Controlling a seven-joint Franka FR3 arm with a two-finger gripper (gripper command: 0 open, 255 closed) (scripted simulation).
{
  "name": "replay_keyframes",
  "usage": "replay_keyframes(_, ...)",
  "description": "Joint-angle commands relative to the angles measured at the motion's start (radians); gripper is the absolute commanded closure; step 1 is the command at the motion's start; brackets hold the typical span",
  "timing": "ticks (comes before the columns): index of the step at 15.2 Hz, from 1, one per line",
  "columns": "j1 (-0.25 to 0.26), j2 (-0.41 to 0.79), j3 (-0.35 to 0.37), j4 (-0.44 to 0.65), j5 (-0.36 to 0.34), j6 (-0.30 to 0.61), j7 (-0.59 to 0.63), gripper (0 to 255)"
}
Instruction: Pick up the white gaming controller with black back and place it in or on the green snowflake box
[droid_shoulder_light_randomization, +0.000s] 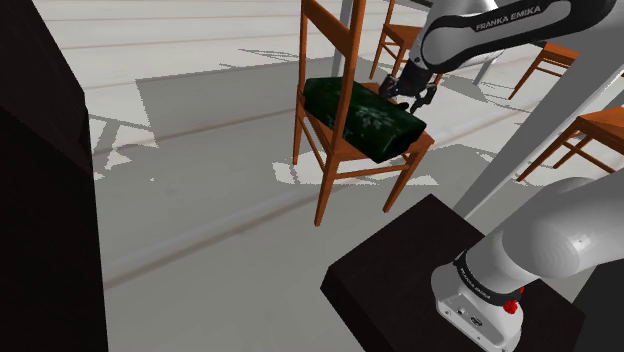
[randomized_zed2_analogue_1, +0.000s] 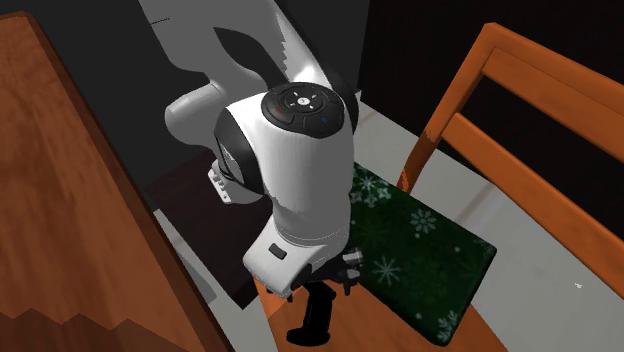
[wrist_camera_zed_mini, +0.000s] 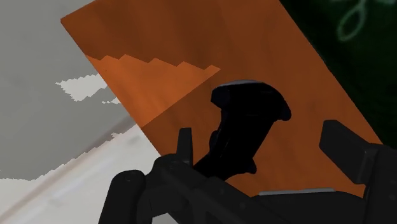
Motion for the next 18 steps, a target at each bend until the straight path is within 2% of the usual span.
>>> replay_keyframes(1, 0.014, 0.022, 0.011, -0.018, 0.003, -0.02, -0.004, 0)
replay_keyframes(2, 0.017, 0.024, 0.016, -0.013, 0.004, -0.024, 0.002, 255)
replay_keyframes(10, 0.013, 0.015, 0.008, -0.004, 0.004, -0.041, -0.012, 255)
replay_keyframes(11, 0.014, 0.009, 0.01, 0.009, 0.005, 0.039, -0.009, 255)
replay_keyframes(12, 0.014, 0.009, 0.01, 0.009, 0.005, 0.039, -0.009, 0)
replay_keyframes(14, -0.006, 0.128, -0.02, 0.166, 0.073, -0.128, 0.049, 0)
replay_keyframes(15, -0.012, 0.163, -0.03, 0.21, 0.092, -0.174, 0.065, 0)
replay_keyframes(18, -0.012, 0.183, -0.033, 0.188, 0.095, -0.132, 0.062, 0)
